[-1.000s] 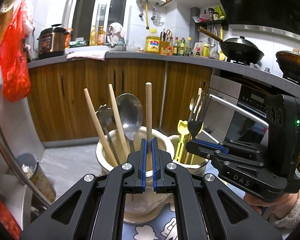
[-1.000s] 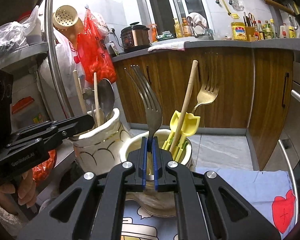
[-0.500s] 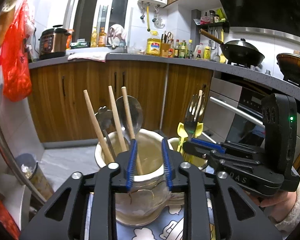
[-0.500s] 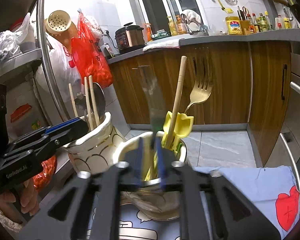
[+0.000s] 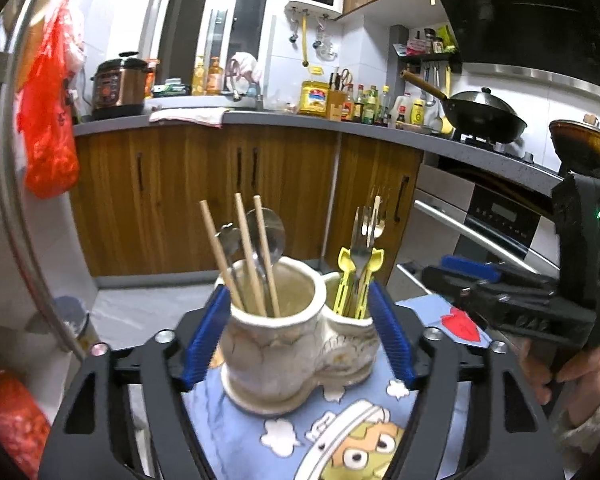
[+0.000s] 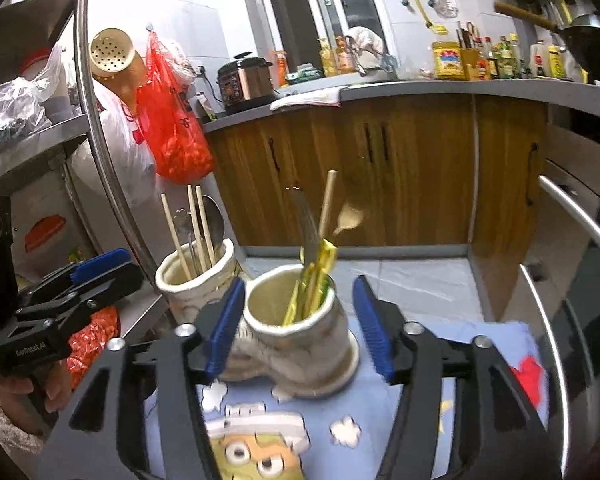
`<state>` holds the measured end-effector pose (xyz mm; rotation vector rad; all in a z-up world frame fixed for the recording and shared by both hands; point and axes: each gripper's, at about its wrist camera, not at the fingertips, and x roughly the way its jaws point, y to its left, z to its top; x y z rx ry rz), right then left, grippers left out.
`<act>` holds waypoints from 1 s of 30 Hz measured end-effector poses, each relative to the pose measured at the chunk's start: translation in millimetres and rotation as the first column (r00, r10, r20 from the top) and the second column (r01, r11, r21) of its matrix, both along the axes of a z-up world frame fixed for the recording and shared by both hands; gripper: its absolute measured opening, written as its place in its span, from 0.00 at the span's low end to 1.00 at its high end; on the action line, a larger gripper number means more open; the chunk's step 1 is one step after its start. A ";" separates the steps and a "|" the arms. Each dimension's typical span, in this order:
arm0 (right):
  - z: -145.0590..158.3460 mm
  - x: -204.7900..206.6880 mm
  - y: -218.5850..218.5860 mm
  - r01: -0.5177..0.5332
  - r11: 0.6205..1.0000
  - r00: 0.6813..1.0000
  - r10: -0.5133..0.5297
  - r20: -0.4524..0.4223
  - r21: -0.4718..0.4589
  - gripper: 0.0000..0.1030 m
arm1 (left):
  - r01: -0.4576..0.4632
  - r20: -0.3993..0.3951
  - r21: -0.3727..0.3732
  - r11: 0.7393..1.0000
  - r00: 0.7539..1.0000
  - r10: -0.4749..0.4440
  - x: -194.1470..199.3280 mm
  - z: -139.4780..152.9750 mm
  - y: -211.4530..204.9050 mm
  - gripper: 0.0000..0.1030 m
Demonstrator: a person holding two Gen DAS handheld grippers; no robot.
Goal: Organize utensils
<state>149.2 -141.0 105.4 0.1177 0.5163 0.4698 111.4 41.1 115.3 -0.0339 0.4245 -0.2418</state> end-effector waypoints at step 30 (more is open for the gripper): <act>-37.2 -73.2 6.8 0.144 0.980 0.979 -0.121 0.165 -0.134 0.95 | -0.198 0.010 0.119 0.973 0.980 0.199 -54.9 -61.5 -12.2 0.95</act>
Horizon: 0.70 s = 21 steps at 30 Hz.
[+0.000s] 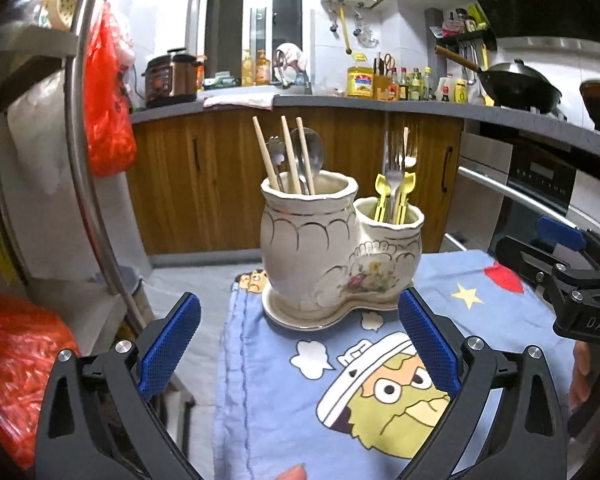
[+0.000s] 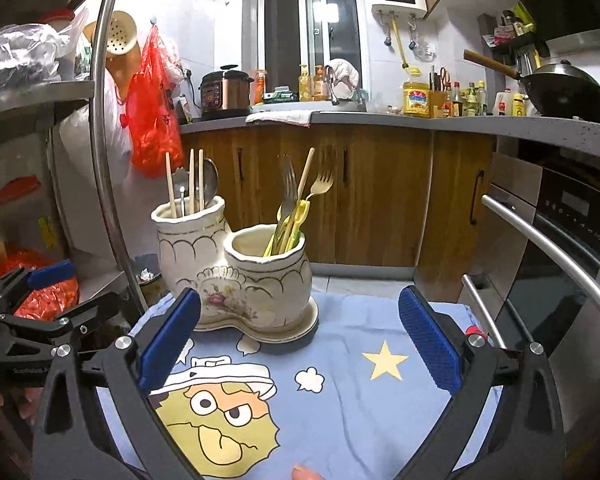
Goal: Organize utensils
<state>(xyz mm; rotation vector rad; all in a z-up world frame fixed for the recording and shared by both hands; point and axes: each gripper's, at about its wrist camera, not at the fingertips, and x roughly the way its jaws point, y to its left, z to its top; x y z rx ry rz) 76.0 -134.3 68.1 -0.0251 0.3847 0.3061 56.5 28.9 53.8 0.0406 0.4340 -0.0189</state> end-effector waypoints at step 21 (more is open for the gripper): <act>-8.8 2.3 1.7 -0.042 0.999 0.998 0.043 -0.042 0.012 0.95 | -0.027 -0.025 -0.001 1.000 0.999 0.027 2.6 -5.6 3.7 0.95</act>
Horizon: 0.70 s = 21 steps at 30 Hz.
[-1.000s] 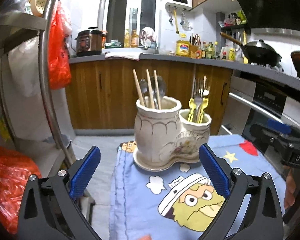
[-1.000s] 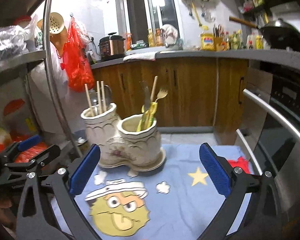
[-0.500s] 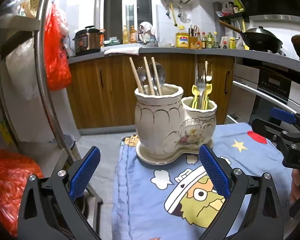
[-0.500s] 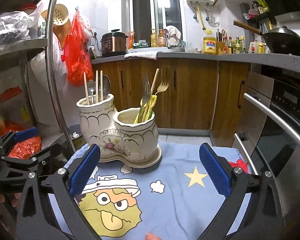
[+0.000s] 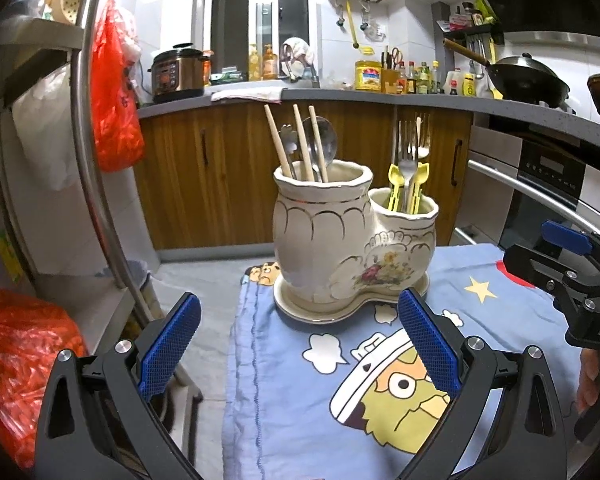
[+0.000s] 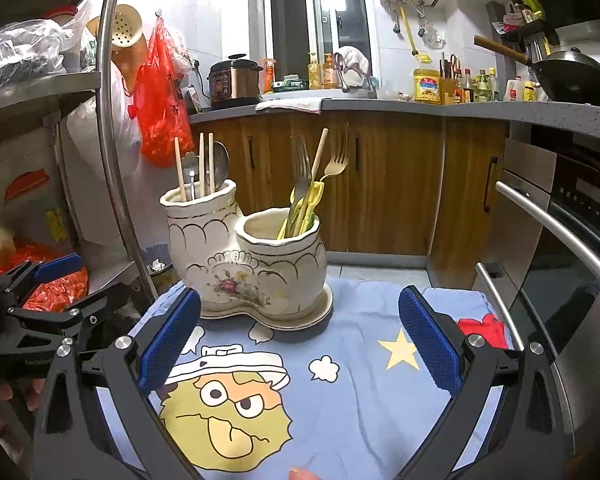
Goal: Organize utensils
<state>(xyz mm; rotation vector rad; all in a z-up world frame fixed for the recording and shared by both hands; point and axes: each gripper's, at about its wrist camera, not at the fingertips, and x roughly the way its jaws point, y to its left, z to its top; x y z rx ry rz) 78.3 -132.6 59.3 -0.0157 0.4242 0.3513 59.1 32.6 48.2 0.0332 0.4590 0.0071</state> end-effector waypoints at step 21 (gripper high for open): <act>-4.2 2.7 0.3 0.008 1.000 1.000 -0.008 -0.008 -0.002 0.95 | -0.001 -0.001 -0.001 1.000 1.000 0.001 0.0 0.2 -2.5 0.95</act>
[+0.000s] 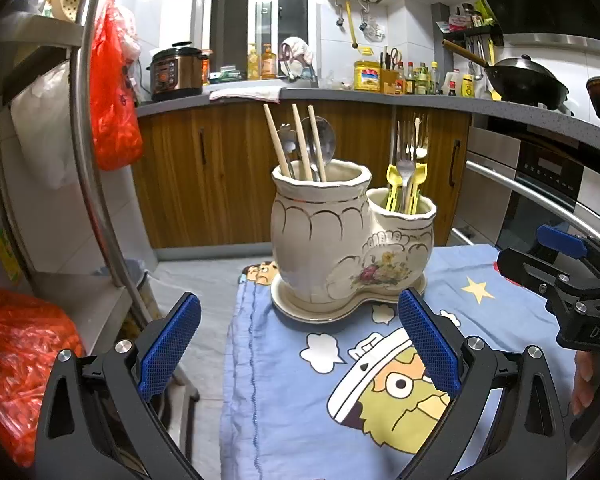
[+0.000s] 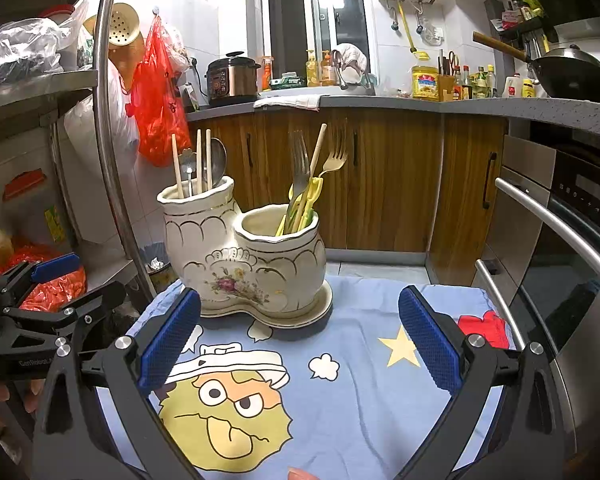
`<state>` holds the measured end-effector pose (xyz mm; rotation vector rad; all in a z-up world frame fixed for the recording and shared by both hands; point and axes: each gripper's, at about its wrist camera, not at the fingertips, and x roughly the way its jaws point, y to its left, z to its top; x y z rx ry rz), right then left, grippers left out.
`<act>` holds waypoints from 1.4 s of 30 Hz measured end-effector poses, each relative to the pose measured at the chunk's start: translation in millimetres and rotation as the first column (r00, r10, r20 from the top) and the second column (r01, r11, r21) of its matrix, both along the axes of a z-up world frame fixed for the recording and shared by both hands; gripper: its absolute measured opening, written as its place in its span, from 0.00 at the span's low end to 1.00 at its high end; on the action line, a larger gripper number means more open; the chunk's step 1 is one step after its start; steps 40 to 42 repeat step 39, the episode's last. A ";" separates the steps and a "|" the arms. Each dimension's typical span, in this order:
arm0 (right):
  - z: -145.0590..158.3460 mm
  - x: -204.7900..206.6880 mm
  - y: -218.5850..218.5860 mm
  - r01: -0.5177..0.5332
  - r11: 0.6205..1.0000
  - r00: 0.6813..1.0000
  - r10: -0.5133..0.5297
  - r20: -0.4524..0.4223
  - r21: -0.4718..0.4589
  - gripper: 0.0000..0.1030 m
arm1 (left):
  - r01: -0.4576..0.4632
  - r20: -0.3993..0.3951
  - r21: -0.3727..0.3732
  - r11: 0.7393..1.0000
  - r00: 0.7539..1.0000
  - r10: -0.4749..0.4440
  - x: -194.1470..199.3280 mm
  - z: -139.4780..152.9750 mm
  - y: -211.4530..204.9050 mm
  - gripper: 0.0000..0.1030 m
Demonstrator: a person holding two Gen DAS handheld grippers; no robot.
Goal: Organize utensils
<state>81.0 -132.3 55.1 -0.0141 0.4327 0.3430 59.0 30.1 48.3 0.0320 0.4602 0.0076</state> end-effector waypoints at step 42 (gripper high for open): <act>-0.7 1.2 5.0 -0.005 1.000 1.000 0.005 -0.012 -0.014 0.95 | 0.022 -0.009 -0.010 1.000 1.000 -0.022 1.9 -3.5 -5.4 0.95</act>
